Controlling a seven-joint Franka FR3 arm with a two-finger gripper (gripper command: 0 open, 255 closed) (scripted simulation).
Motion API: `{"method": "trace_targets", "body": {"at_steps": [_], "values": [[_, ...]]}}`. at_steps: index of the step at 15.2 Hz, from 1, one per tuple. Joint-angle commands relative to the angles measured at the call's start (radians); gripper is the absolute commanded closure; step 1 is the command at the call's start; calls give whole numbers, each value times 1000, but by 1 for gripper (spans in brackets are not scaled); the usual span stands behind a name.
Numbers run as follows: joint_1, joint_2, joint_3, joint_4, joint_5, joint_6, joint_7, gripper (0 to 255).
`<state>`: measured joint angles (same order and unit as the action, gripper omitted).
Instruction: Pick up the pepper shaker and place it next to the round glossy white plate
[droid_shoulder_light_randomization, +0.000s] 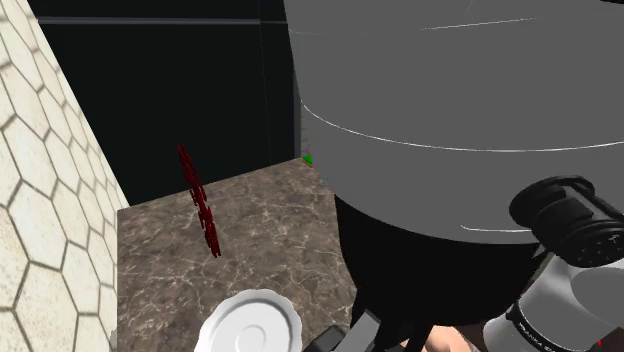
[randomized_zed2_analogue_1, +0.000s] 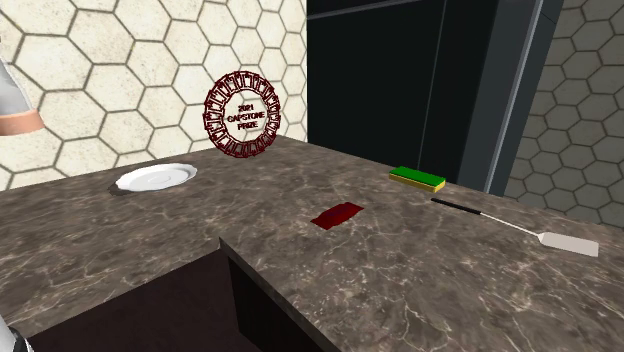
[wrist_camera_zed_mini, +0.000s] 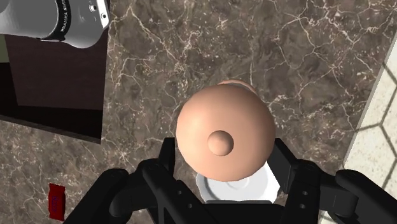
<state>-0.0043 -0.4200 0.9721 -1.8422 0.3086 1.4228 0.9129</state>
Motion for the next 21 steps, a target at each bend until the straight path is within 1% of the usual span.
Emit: {"method": "trace_targets", "body": {"at_steps": [1,11,21], "values": [[4,-7,0,-33,5,27,-6,255],[15,-25,26,-172,28,156,-19,255],[10,-13,76,-290,43,288,-20,255]]}}
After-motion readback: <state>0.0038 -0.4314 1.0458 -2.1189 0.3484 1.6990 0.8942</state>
